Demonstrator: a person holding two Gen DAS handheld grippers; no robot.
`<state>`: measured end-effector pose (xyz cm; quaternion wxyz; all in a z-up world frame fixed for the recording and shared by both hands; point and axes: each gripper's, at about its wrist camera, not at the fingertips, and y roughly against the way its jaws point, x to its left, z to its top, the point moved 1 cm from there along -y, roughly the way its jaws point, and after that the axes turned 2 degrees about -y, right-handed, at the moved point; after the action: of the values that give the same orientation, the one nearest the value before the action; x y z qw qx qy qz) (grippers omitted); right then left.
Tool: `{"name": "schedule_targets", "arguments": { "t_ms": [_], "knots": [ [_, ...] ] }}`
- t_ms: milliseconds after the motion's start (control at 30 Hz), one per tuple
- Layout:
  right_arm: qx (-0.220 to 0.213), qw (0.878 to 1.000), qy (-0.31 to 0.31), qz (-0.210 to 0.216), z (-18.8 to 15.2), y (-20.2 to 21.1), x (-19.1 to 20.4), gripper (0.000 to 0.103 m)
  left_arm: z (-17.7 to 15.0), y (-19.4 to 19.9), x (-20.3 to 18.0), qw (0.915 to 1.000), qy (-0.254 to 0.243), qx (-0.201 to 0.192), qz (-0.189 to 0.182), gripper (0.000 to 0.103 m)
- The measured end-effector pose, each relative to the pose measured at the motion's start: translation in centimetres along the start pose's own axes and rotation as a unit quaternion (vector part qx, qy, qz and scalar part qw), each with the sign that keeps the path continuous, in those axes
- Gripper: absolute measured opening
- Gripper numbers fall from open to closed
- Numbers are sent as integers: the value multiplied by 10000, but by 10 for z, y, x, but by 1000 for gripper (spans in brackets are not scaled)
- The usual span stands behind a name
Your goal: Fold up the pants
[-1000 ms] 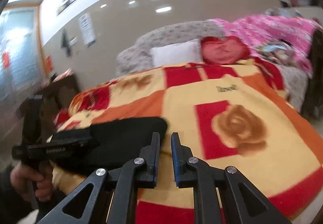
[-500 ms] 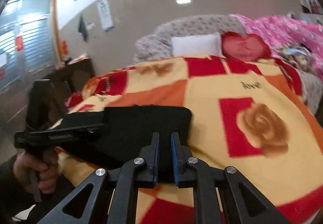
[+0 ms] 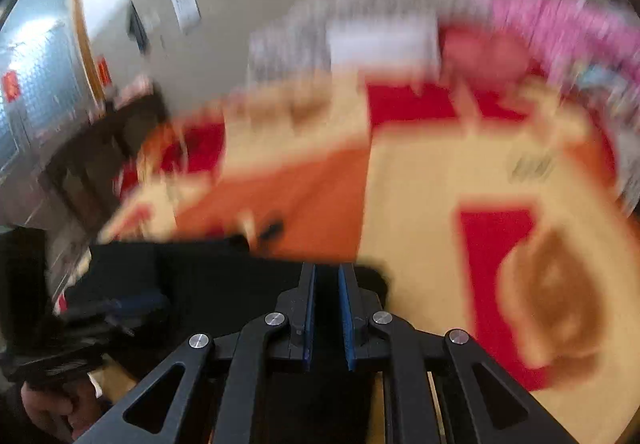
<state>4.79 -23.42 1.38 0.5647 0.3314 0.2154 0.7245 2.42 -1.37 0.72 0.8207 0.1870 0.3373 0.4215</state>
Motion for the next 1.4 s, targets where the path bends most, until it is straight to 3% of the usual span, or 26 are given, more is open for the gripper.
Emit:
{"name": "schedule_targets", "arguments": {
  "t_ms": [100, 233, 300, 367, 400, 500, 567, 667, 767, 867, 900, 1000, 1100, 1167, 1233, 1267, 1300, 1400],
  "knots": [
    [-72, 9993, 72, -357, 3, 8, 14, 11, 0, 0, 1, 10000, 15, -1, -26, 19],
    [-498, 9968, 544, 320, 12, 26, 60, 11, 1, 0, 1, 10000, 32, 0, -44, 19],
    [-218, 9948, 880, 464, 13, 10, 79, 11, 1, 0, 1, 10000, 35, -1, -49, 19],
    [567, 9914, 1120, 384, 5, -28, 88, 11, 1, -1, 2, 10000, 33, -1, -27, 19],
    [279, 9914, 1217, 393, 4, -27, 89, 11, 1, 0, 2, 10000, 38, 0, -43, 19],
    [304, 9939, 862, 614, 9, -14, 80, 11, 1, 0, 4, 9999, 72, -5, -92, 19],
    [-137, 9949, 635, 770, 6, 14, 67, 11, 1, 2, 4, 9999, 94, -31, -88, 19],
    [-549, 9945, 538, 708, -17, 46, 47, 12, 11, 5, -8, 9998, -135, -104, -93, 19],
    [-890, 9930, 703, 344, -50, 62, 39, 12, 34, 1, -15, 9993, -33, -238, -276, 19],
    [-503, 9957, 682, 385, -71, 49, 31, 12, 45, -25, 1, 9991, 401, 136, 54, 23],
    [-638, 9953, 572, 459, -73, 51, 28, 12, 42, -35, 11, 9973, 630, 363, 82, 21],
    [-549, 9957, 347, 655, -68, 48, 23, 12, 38, -31, 24, 9947, 972, 199, -261, 21],
    [-939, 9922, 654, 499, -66, 62, 35, 12, 34, -28, 19, 9970, 752, 79, -167, 21],
    [-1103, 9867, 965, 708, -66, 67, 52, 13, 32, -27, 18, 9974, 701, -13, -135, 21],
    [-819, 9855, 1270, 765, -70, 55, 71, 15, 29, -25, 18, 9973, 709, -74, -153, 21],
    [-419, 9879, 1394, 528, -76, 36, 77, 18, 29, -25, 19, 9972, 721, -84, -165, 21],
    [-715, 9860, 1417, 507, -80, 39, 79, 19, 29, -25, 19, 9970, 738, -81, -195, 21],
    [-584, 9869, 1354, 649, -78, 35, 78, 29, 31, -26, 24, 9953, 909, -15, -349, 21]
  ]
}}
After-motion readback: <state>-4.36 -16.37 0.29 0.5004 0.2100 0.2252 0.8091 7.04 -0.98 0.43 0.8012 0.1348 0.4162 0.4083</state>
